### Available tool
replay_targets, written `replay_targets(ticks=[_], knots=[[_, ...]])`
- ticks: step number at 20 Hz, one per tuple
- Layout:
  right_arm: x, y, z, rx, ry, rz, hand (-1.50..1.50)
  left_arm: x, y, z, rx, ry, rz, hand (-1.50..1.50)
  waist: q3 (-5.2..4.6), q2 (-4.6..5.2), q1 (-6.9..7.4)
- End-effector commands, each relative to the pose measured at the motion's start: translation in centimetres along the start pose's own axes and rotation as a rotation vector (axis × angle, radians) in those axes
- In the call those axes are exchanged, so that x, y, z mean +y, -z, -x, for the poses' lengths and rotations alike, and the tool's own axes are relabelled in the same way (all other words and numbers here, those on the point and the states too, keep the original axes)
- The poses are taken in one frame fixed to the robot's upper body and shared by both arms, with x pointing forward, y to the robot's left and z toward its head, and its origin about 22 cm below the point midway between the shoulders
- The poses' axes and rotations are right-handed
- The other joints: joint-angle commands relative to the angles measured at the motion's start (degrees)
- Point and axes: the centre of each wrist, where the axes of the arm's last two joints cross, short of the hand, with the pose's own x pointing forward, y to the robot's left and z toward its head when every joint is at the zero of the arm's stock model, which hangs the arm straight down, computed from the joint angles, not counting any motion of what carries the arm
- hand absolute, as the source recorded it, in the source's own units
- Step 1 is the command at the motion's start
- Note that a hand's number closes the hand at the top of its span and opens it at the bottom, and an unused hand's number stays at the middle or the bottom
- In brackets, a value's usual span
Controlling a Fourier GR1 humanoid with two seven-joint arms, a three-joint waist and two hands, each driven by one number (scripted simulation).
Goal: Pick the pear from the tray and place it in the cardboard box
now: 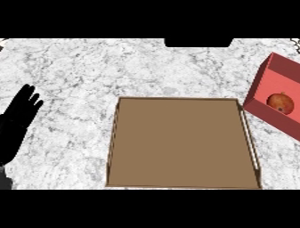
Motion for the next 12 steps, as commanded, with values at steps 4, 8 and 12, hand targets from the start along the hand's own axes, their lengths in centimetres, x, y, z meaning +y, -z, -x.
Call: replay_targets(ticks=[4,8,12], knots=[[-5.4,-4.3,1.8,-0.034,0.044,-0.030,-1.50,-1.0,0.0,-0.7,-0.015,-0.010,0.011,0.00,0.13,0.23,0.43],[-7.2,-4.7,0.9,-0.045,0.040,0.000,-1.50,-1.1,0.0,-0.1,-0.009,-0.007,0.013,0.00,0.21,0.44,1.00],[-7.1,-4.5,0.9,-0.034,0.016,-0.018,-1.50,-1.7,0.6,-0.3,0.000,0.009,0.025,0.00,0.20,0.41,0.92]])
